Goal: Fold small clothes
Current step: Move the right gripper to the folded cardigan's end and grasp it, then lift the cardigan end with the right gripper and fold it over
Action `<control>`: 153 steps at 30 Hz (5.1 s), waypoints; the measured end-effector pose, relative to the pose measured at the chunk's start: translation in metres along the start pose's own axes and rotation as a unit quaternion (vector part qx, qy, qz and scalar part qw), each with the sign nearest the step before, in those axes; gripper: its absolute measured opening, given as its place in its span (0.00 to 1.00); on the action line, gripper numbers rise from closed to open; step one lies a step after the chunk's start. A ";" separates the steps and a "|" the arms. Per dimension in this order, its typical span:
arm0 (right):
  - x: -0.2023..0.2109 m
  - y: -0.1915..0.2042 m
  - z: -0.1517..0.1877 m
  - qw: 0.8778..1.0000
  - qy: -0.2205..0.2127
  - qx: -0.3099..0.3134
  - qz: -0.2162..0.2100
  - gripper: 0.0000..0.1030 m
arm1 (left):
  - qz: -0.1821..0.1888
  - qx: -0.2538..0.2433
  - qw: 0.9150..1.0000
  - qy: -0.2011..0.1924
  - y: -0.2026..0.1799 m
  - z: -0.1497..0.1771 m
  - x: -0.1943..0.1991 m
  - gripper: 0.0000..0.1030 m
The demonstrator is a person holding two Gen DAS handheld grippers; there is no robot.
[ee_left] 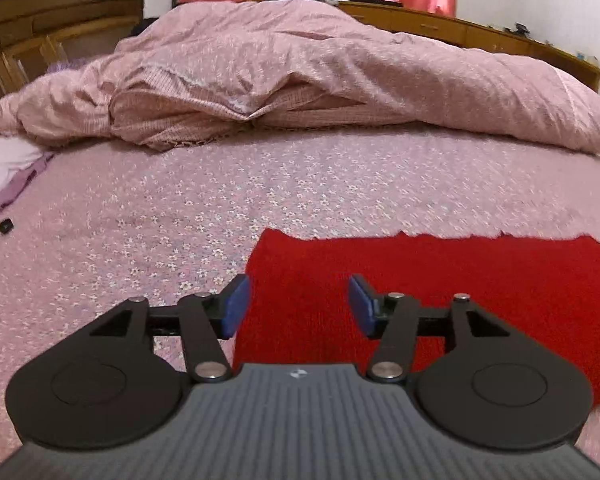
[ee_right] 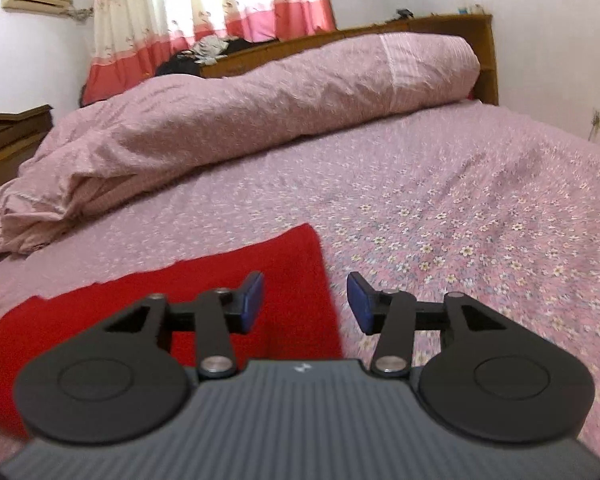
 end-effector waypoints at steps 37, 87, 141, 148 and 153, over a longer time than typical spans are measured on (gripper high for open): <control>0.047 0.003 0.058 0.990 0.056 -0.126 -0.023 0.73 | -0.005 0.020 0.997 0.073 0.012 0.066 0.025 0.73; -0.007 -0.009 0.072 0.916 0.015 -0.398 -0.052 0.79 | -0.002 0.062 0.994 0.091 0.029 0.076 0.012 0.79; 0.001 0.139 -0.027 0.976 -0.036 -0.109 -0.188 0.32 | -0.047 0.095 0.991 0.087 0.095 0.070 0.032 0.79; -0.006 0.193 -0.011 0.974 -0.023 -0.070 -0.215 0.31 | -0.052 0.110 0.988 0.093 0.111 0.079 0.031 0.79; -0.016 0.226 0.009 0.971 -0.005 -0.029 -0.236 0.31 | -0.055 0.124 0.986 0.094 0.122 0.083 0.031 0.79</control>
Point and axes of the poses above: each gripper's, at about its wrist camera, not at the fingertips, and x roughly against the way its jaws point, y to its left, z to its underside, the point moved 1 cm from there along -x, roughly the way its jaws point, and after that the axes turned 1 degree about -z, right-handed, at the moved point
